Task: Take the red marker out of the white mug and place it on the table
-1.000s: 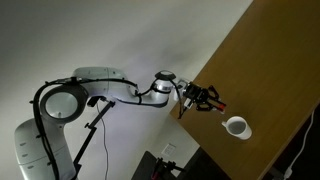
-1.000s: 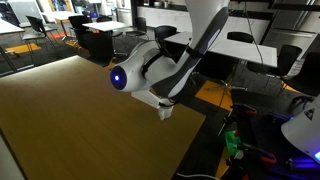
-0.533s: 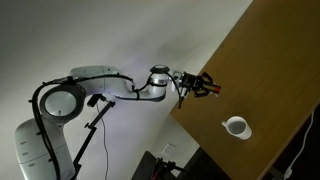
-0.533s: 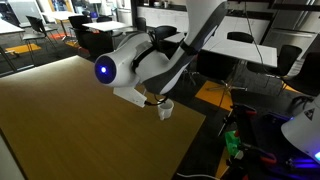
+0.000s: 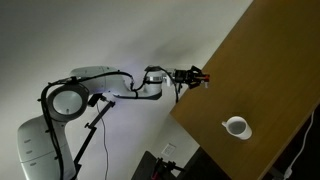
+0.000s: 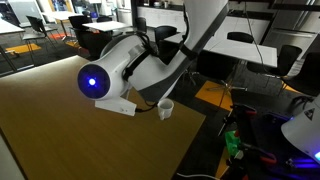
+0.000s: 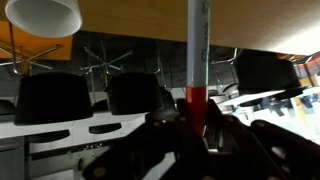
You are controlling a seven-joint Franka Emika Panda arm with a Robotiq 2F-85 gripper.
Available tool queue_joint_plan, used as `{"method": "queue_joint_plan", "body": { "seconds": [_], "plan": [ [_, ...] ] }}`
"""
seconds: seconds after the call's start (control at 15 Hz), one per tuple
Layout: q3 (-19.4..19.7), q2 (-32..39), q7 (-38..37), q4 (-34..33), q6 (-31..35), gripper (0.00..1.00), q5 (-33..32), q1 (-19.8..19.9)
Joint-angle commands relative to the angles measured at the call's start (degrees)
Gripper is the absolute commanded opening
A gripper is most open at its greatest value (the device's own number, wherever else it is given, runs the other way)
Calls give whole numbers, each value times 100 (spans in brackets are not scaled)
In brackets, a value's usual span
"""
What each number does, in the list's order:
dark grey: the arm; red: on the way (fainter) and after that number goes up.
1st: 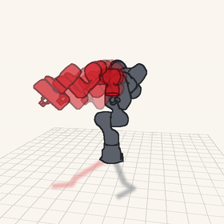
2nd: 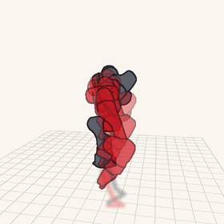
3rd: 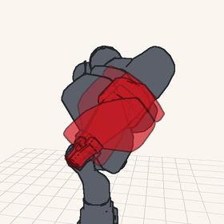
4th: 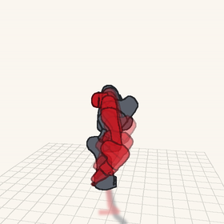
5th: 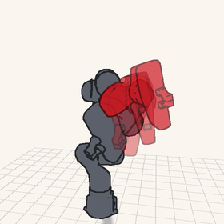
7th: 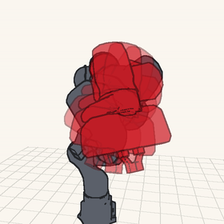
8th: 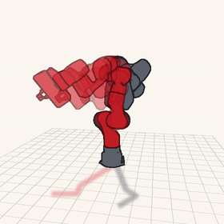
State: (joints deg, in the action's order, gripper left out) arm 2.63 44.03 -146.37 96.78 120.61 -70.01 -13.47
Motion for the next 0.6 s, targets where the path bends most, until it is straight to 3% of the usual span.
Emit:
{"method": "queue_joint_plan", "body": {
  "seconds": [0.0, 0.07, 0.13, 0.53],
  "plan": [
    [-214, 75, 514, -124, 554, 6, -492, 140],
    [-233, 59, 632, -72, 674, 6, -643, 128],
    [-235, 59, 356, -54, 376, 22, -444, 96],
    [-267, 77, 532, -47, 492, 22, -586, 104]
  ]
}}
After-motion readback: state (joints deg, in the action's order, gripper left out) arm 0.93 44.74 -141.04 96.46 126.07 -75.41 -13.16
